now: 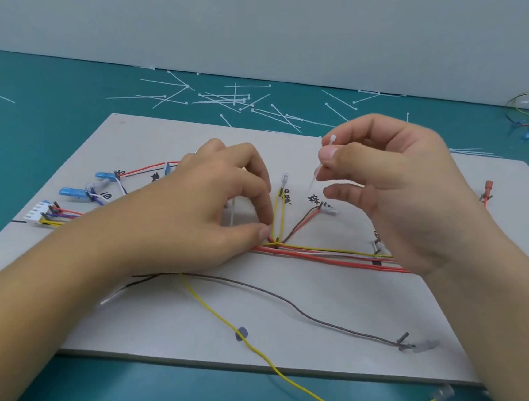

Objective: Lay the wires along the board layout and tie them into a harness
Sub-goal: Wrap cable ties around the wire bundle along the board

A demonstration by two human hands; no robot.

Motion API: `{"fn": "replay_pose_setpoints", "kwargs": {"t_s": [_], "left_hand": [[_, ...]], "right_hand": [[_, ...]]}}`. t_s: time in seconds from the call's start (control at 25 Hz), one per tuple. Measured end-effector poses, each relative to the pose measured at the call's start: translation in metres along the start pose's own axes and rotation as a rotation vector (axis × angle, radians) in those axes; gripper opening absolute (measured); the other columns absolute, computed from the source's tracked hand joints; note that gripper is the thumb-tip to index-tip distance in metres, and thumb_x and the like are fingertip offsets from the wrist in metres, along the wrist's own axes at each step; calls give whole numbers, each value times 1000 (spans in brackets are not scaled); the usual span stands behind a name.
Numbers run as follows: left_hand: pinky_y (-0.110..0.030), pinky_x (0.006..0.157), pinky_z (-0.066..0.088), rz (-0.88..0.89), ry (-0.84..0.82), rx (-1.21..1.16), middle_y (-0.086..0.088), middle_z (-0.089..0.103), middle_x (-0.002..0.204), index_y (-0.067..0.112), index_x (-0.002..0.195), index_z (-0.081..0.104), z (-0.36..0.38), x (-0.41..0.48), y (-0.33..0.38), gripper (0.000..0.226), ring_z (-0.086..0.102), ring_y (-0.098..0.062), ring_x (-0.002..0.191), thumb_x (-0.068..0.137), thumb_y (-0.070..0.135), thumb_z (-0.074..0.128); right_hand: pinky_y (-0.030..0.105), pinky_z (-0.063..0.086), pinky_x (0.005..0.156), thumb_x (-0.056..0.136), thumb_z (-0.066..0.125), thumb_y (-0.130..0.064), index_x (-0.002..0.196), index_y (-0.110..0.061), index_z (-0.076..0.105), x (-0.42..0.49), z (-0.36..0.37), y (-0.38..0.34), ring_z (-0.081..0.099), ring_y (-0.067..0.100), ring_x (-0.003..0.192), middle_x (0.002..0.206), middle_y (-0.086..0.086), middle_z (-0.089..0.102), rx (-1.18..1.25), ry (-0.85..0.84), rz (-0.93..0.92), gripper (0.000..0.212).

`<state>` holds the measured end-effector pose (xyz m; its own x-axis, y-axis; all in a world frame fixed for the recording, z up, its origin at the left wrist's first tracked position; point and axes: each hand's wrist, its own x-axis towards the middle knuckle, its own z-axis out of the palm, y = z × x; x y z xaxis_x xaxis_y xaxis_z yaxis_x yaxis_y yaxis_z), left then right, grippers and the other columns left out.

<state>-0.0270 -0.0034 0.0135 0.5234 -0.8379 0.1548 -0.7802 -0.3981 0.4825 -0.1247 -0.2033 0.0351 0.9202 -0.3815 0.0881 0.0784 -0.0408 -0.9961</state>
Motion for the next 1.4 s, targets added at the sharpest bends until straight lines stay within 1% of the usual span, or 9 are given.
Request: {"fn": "replay_pose_setpoints", "kwargs": {"t_s": [0.28,0.44,0.56,0.64,0.76,0.92,1.08,1.28,1.4], "left_hand": [[-21,86,35,-35,-77,-5,27,56,116,36,76,72,-5,-2,0,22,44,0,113,75,58,75],[-23,83,35,-33,-100,-3,28,57,115,35,73,73,-4,-1,1,15,44,2,111,74,50,73],[-26,85,37,-33,-109,-13,31,58,115,35,73,73,-4,-1,0,13,44,1,112,77,48,74],[-28,85,36,-28,-133,-12,32,57,117,37,75,72,-5,-1,-1,13,43,2,113,78,49,71],[-27,83,34,-13,-162,6,34,55,119,39,78,70,-5,-1,-3,12,42,3,110,81,51,68],[-26,83,33,-15,-165,18,33,53,120,38,80,70,-4,-1,-4,15,41,1,112,81,53,66],[-23,81,32,-6,-121,2,29,55,116,36,78,71,-4,-2,-2,14,42,5,109,78,50,69],[-34,90,32,26,-25,32,24,53,114,37,76,69,-5,-5,7,16,43,-5,109,76,48,81],[-33,93,33,38,-38,65,26,47,117,41,72,73,-6,-8,11,14,40,-6,112,67,54,73]], "right_hand": [[30,57,64,88,71,4,84,-7,68,-2,10,8,71,19,69,73,3,69,-109,20,-35,12],[29,59,62,87,72,3,82,-10,69,0,13,12,70,20,69,73,6,69,-198,89,-109,14],[29,59,61,86,74,2,81,-11,69,1,13,16,72,28,71,72,7,69,-225,81,-124,15],[38,61,64,86,74,2,82,-9,69,0,18,21,71,36,75,71,8,70,-258,48,-107,13],[53,60,74,86,75,-2,83,-12,71,-1,23,25,71,35,76,75,11,73,-342,21,-101,11],[58,58,72,84,75,-2,81,-14,71,-2,23,24,71,38,75,76,13,71,-389,-40,-85,13],[52,61,69,84,73,-4,78,-20,70,-3,24,25,73,31,71,73,4,72,-471,-83,-81,17],[29,54,57,85,72,-5,80,-19,70,-3,22,26,70,25,66,71,2,70,-517,-132,-98,15],[23,51,54,85,72,-5,80,-20,70,-4,22,26,68,19,61,70,0,69,-524,-146,-101,16]]}}
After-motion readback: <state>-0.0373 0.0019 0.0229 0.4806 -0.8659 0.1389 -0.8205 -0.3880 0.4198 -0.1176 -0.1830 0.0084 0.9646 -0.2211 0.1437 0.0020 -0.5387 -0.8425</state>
